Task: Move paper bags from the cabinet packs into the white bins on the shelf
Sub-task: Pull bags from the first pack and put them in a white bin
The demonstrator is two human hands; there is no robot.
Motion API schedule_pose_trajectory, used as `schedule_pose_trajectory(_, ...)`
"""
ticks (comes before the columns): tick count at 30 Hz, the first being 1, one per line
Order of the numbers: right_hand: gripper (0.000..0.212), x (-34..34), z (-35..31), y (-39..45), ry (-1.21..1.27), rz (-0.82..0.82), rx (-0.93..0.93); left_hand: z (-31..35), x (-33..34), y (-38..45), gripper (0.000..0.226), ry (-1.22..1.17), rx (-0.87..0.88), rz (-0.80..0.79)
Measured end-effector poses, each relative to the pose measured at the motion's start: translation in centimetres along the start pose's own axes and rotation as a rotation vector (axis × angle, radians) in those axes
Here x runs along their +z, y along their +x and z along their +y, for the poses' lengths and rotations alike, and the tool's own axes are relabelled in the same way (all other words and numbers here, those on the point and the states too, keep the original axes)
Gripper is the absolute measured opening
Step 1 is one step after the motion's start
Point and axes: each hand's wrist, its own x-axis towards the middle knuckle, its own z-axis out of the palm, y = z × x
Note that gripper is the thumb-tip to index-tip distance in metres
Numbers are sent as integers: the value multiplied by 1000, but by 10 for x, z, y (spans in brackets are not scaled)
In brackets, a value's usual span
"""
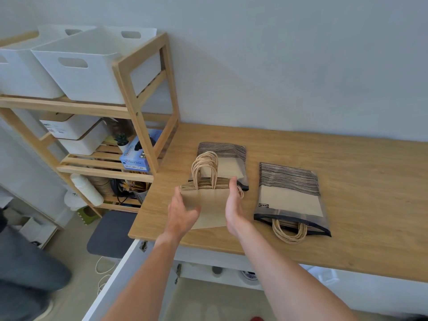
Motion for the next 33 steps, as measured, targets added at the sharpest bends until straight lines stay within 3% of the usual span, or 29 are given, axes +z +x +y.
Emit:
schedule_pose_trajectory(3,71,1,0,3,-134,2,-104,-6,-12,16,50,103,21,-87)
schedule_pose_trajectory(10,91,-14,-1,13,-532,-263,-298,-17,-25,24,48,279,-70,-109)
schedule_pose_trajectory(12,80,-27,-9,27,-758,-327,-399,-19,-26,27,45,314,-82,-126)
schedule_pose_trajectory(15,42,-31,-30,49,-1034,-371,-524,-13,-22,32,39,355,-78,-120)
schedule_pose_trajectory(17,37,-25,-46,57,-1151,-417,-552,-4,-14,38,39,357,-71,-86)
schedule_pose_trajectory(20,34,-18,-62,66,-1210,-442,-495,10,-7,50,42,304,-78,-34)
schedule_pose_trajectory(23,24,-15,-69,74,-1318,-518,-384,21,-8,64,36,370,-74,-105)
schedule_pose_trajectory(29,32,-3,-78,84,-1348,-563,-270,23,-24,92,58,735,4,-209)
schedule_pose_trajectory(33,39,7,-76,94,-1306,-613,-192,26,-20,104,44,909,-71,-283)
